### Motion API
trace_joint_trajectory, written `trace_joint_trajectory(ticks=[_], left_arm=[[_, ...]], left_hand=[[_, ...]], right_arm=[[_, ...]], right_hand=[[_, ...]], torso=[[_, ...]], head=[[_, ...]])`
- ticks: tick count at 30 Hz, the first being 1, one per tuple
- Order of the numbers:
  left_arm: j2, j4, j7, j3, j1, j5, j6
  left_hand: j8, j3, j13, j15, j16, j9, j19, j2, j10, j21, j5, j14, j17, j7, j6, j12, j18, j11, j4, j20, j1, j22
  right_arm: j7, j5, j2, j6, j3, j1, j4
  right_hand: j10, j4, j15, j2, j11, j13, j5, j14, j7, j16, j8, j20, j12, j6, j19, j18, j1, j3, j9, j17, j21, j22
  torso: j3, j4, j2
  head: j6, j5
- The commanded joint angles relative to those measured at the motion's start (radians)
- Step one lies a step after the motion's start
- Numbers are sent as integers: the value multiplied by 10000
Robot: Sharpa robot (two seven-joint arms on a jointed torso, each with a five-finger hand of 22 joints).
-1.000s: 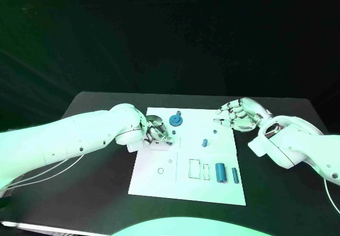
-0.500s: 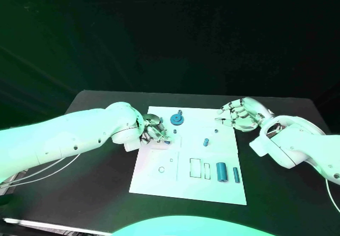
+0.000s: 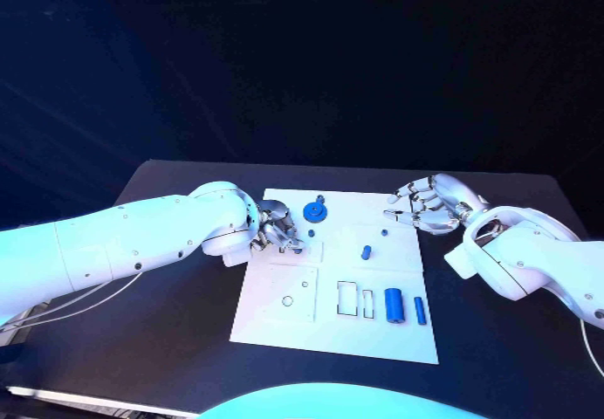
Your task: Assemble the parts on the task board
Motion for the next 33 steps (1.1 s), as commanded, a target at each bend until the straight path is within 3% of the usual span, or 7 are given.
trace_joint_trajectory(ticks=[1, 8, 19, 33], left_arm=[[65, 31, 42, 7, 7, -711, -235], [143, 31, 16, 7, 6, -990, -222], [200, -19, -36, 3, 4, -1050, 391], [224, -38, -112, 1, 4, -1260, 307]], left_hand=[[24, 767, 27, -96, 61, 1180, 102, -87, 79, 45, 2, 614, 1632, -190, 158, 54, -63, -11, -690, 1, 32, 32], [22, 816, 68, -104, 80, 1200, 146, -111, 122, 66, -5, 636, 1674, -199, 175, 73, -74, -19, -701, -7, 30, 87], [19, 865, 87, -112, 79, 1222, 191, -134, 153, 88, -11, 638, 1671, -205, 196, 82, -85, -25, -699, -16, 11, 140], [14, 933, 193, -124, 104, 1250, 234, -168, 247, 108, -9, 667, 1728, -218, 217, 139, -95, -39, -729, -29, 9, 190]], right_arm=[[38, -84, 5, 92, 1, -14, 0], [40, -84, 10, 88, 0, -25, -4], [40, -84, 18, 110, 0, -46, -13], [45, -84, 21, 152, 0, -61, -16]], right_hand=[[-2, 13, -13, -15, -26, 0, -47, 702, -12, -61, 47, -11, -14, -50, -49, 185, -88, -47, 15, 1354, -66, 470], [-9, 10, -15, 5, -28, -11, -46, 702, -14, -64, 66, -13, -21, -58, -50, 187, -120, -46, 15, 1352, -77, 467], [-9, 10, -15, 5, -28, -11, -46, 702, -14, -64, 66, -13, -21, -58, -50, 187, -120, -46, 15, 1352, -77, 467], [-10, 4, -18, 22, -31, -15, -45, 704, -17, -64, 88, -16, -22, -68, -49, 188, -146, -43, 15, 1356, -88, 463]], torso=[[-4, 2, -1], [-3, 9, 1], [-4, -1, 7], [-2, 6, 6]], head=[[-1, -7], [1, -13], [-26, -9], [-52, -28]])
